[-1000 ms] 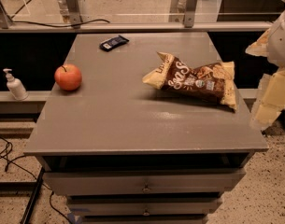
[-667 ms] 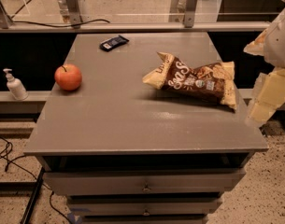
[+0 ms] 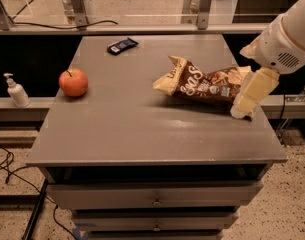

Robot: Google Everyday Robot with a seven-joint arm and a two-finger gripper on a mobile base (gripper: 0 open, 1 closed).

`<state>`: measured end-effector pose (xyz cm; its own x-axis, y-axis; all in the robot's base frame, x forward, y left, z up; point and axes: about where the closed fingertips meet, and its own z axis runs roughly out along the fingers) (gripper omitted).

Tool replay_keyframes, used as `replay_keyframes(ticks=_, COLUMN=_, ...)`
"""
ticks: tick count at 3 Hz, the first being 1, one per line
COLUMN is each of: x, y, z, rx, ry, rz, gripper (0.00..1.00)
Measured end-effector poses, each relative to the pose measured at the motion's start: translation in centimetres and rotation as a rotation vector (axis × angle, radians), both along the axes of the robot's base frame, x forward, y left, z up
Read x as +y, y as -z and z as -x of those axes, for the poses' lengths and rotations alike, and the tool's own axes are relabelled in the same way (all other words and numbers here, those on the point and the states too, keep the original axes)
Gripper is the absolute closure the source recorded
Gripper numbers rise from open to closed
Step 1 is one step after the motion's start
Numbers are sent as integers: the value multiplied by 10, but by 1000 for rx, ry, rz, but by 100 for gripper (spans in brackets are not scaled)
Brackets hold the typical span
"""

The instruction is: Move brown chip bag near rxbar blueberry

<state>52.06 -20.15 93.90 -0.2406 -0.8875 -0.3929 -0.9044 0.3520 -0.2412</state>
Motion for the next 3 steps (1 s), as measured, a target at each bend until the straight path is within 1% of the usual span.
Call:
replay_keyframes(ticks=1, x=17, y=24, z=-30, rx=6, ry=-12, rz=-81, gripper=0)
replay_keyframes(ticks=2, x=32, y=46, z=-51, rx=-2, ry=-30, rz=-127, gripper=0)
replay_keyframes(ticks=3, x=40, y=67, z=-64, rx=-13, ry=-45, rz=-134, gripper=16)
